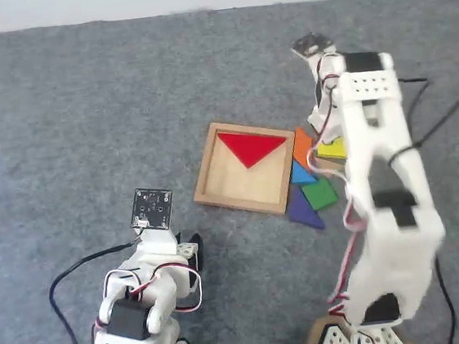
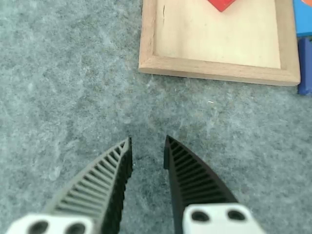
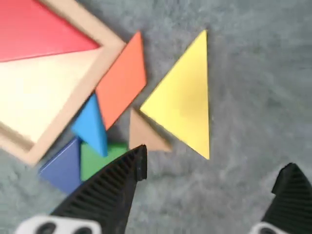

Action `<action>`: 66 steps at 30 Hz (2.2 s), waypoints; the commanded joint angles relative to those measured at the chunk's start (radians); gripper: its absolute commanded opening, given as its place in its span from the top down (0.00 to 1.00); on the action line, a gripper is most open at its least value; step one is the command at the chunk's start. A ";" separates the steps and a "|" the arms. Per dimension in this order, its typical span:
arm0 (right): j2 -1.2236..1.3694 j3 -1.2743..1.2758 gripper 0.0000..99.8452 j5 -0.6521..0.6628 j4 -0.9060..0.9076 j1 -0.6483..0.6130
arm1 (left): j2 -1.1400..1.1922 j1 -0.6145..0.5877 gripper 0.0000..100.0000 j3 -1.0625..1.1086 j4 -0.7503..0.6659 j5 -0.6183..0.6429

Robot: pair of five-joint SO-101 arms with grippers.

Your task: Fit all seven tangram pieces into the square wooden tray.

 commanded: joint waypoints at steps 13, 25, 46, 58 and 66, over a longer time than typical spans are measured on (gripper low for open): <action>-0.348 0.629 0.81 -0.017 -0.670 -0.013 | -0.017 0.002 0.89 -0.012 0.002 0.006; 0.124 0.170 0.62 0.052 -0.380 -0.021 | -0.017 0.002 0.89 -0.012 0.002 0.006; 0.220 0.008 0.63 -0.224 -0.344 0.001 | -0.017 0.002 0.89 -0.012 0.002 0.006; 0.222 -0.012 0.63 -0.425 -0.348 -0.047 | -0.017 0.002 0.89 -0.012 0.002 0.006; 0.300 -0.018 0.63 -0.420 -0.348 0.010 | -0.017 0.002 0.89 -0.012 0.002 0.006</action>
